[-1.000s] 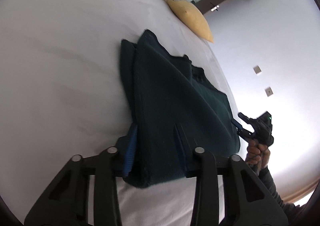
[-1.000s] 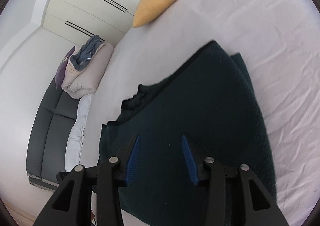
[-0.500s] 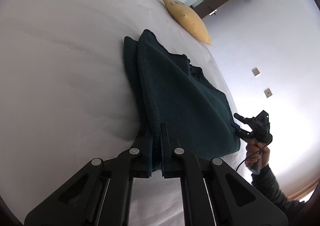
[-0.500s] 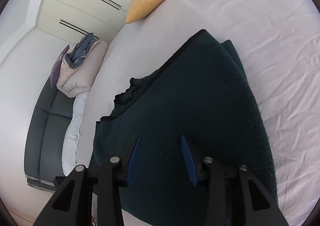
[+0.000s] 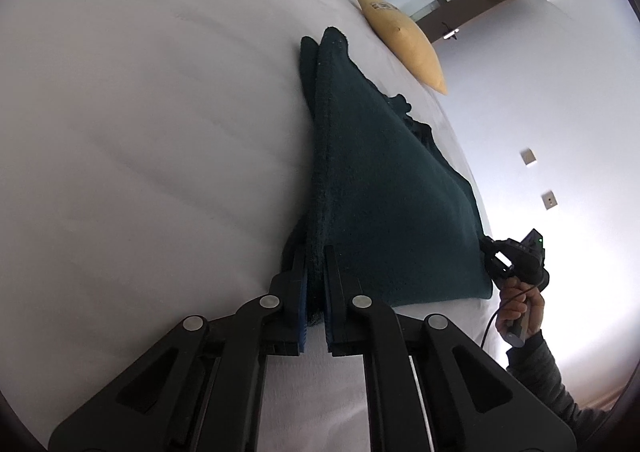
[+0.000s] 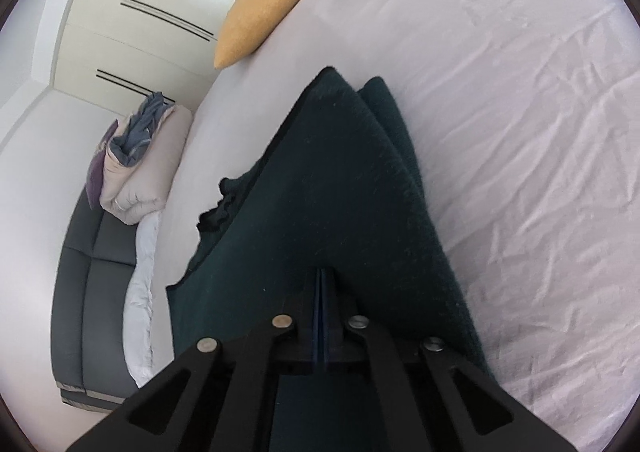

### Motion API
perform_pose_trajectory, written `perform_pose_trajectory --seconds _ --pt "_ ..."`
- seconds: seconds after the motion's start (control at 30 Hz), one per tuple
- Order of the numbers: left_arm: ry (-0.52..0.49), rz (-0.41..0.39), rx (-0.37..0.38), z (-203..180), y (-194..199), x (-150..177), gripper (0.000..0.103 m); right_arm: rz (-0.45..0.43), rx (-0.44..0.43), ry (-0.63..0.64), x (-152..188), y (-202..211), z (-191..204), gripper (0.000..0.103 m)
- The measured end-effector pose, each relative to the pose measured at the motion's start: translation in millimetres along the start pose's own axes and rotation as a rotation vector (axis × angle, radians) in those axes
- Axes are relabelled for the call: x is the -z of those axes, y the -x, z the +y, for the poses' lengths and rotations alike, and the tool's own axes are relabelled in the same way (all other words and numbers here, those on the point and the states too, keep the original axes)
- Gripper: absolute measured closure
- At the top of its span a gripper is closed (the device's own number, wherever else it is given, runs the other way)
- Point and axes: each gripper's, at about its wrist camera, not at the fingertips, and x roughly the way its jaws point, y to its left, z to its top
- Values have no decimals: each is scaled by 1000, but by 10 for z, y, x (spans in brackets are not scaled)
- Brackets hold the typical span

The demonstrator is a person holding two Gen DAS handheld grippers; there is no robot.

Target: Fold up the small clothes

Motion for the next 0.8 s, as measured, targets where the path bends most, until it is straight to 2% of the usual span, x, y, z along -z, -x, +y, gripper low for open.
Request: perform_pose_trajectory --seconds 0.07,0.13,0.17,0.2,0.27,0.33,0.4,0.47,0.57,0.63,0.7,0.73,0.8 --pt "-13 7 -23 -42 53 18 97 -16 1 1 10 85 0 95" --pt "-22 12 -40 -64 110 21 96 -43 -2 0 19 200 -10 82" --pt "-26 11 -66 -84 156 20 93 -63 -1 -5 26 281 -25 79" --pt "-33 13 -102 -105 199 17 87 -83 0 -10 35 372 -43 77" --pt "-47 1 -157 -149 277 -2 86 -111 -8 -14 61 537 -62 75" --pt "-68 -46 -216 -253 371 -56 86 -117 -46 -3 99 632 -26 75" --pt "-87 -74 -202 -383 371 -109 86 -103 -90 26 153 642 67 72" --pt "-126 -59 -175 -578 206 -187 86 -64 -110 64 215 551 174 67" --pt "-211 -14 -170 -831 -220 -276 86 -12 -78 101 313 326 244 67" --pt "-204 24 -188 -859 -494 -323 86 2 -55 57 334 225 114 67" --pt "-196 38 -195 -821 -658 -324 86 -15 -65 24 338 234 -43 72" --pt "-192 33 -188 -797 -679 -325 86 -26 -73 13 336 274 -112 76" --pt "-181 22 -148 -726 -640 -308 86 -52 -66 7 332 393 -210 77"
